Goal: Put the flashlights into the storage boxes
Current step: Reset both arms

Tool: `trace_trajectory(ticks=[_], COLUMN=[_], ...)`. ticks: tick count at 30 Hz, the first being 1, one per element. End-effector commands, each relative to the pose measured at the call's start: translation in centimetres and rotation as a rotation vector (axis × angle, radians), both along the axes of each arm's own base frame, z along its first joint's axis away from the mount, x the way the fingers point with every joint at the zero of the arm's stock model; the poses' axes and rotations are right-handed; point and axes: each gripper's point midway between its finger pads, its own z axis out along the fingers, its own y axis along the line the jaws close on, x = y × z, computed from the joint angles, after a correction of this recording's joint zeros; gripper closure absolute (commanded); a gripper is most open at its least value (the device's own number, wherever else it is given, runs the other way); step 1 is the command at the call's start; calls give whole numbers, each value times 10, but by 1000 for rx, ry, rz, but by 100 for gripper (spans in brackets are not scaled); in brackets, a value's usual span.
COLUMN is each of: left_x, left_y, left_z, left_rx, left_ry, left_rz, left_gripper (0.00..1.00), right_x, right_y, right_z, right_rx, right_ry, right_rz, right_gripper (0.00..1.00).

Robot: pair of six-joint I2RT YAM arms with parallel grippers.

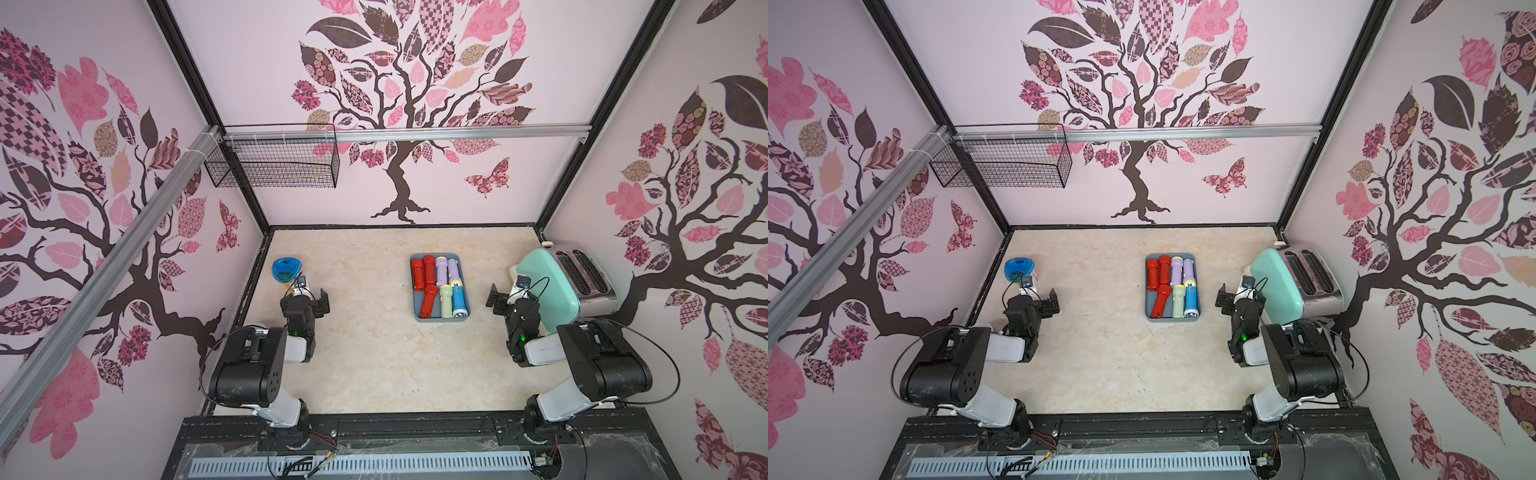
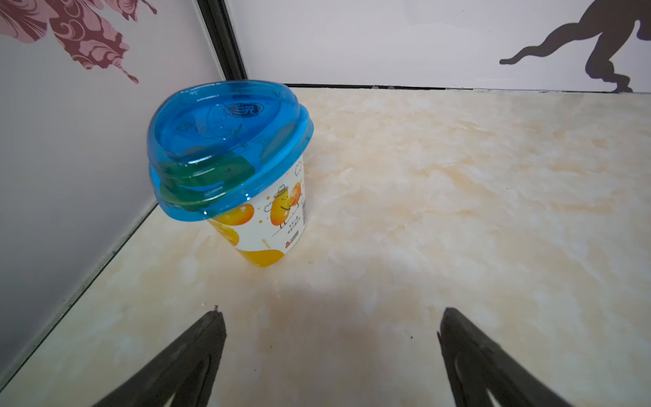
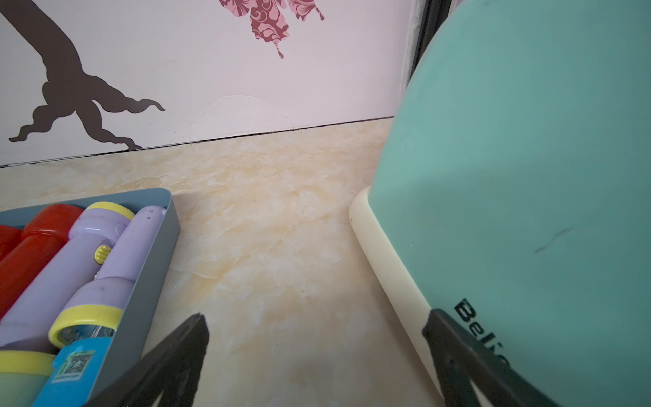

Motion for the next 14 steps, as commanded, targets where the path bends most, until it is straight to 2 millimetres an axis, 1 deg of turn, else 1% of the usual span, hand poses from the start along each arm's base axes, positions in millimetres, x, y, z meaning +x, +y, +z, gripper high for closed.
trace_trajectory(ticks=[1,2,3,5,7,14], left_x=[11,10,11,14,12,12], left_y=[-2,-1,1,2,2,0], left_z=[18,14,13,16,13,15], left_rx=[-15,-31,-52,-52,-53,-51], left_ry=[-82,-44,-24,-59,-32,-42], left_rz=[-24,-34,-37,-42,-42,-39], left_gripper=[2,2,2,2,2,2], right_x=[6,6,7,9,10,7], right_y=[0,0,0,1,1,1], right_z=[7,7,6,5,4,6], right_rx=[10,10,10,9,14,17], right_ry=[-17,-16,-13,-5,-1,-10], right_rz=[7,6,9,17,27,29], right_gripper=[1,1,0,1,0,1])
